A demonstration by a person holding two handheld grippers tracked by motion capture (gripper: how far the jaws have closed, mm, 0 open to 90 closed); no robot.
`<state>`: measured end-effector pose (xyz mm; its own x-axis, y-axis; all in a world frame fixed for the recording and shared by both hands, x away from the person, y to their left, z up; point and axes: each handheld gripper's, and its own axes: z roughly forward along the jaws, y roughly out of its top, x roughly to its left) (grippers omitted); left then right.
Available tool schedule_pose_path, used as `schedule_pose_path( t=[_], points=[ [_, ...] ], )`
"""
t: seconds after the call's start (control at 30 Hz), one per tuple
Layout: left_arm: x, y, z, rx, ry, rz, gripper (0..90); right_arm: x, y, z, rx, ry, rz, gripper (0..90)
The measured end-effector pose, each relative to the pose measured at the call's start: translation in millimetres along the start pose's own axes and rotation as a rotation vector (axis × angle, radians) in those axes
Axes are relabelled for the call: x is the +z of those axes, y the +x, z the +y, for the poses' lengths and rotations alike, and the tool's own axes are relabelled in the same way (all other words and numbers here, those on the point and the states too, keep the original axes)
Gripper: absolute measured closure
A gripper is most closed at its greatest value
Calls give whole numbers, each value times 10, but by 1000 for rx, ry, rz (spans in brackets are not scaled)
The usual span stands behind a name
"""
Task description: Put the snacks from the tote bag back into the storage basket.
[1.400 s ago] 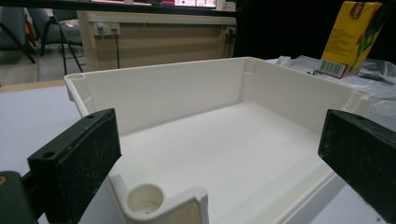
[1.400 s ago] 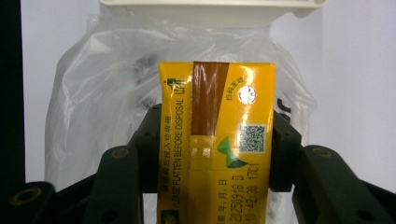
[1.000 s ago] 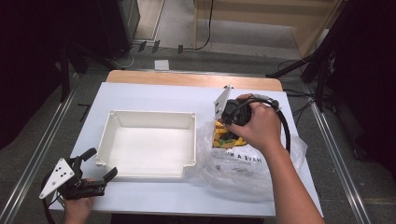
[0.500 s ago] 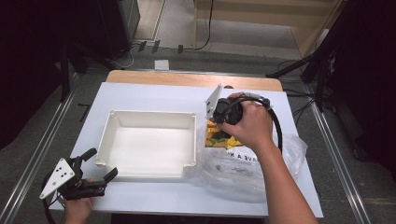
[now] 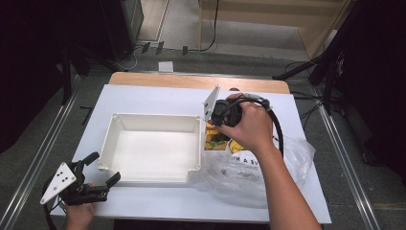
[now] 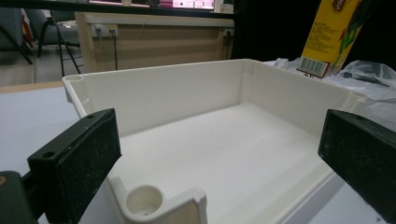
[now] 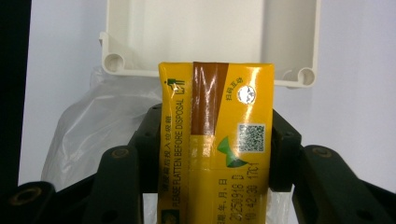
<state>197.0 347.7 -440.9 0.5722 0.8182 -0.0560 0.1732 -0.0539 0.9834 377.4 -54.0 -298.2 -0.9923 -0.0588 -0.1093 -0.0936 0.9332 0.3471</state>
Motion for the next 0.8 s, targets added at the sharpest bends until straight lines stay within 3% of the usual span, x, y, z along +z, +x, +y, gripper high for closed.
schedule_pose_path(
  t=[0.8],
  points=[
    [5, -7, 1, 0, 1, -2, 0, 4, -23, 190, 8, -9, -5, 527]
  ],
)
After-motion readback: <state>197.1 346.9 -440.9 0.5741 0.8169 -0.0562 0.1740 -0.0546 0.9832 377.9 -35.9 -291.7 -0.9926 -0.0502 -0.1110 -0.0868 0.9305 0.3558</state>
